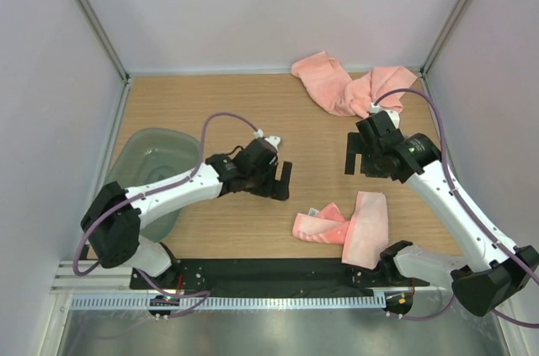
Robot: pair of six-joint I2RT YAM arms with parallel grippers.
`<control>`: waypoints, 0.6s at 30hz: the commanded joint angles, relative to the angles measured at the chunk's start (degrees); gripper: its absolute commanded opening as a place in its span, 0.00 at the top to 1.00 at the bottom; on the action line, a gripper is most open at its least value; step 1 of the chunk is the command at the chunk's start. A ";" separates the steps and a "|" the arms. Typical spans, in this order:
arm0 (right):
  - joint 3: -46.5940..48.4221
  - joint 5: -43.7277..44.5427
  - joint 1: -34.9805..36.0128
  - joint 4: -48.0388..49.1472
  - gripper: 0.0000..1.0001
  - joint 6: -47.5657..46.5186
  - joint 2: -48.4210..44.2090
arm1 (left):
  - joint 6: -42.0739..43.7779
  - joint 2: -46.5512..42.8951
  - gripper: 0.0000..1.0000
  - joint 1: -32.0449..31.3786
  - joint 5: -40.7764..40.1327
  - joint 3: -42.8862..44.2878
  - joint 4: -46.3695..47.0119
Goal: Roll the towels
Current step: Flatten the towel
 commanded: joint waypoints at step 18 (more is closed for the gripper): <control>-3.34 1.17 0.18 1.03 0.00 0.29 -2.22 | -6.06 15.57 0.39 -9.31 12.37 0.47 14.11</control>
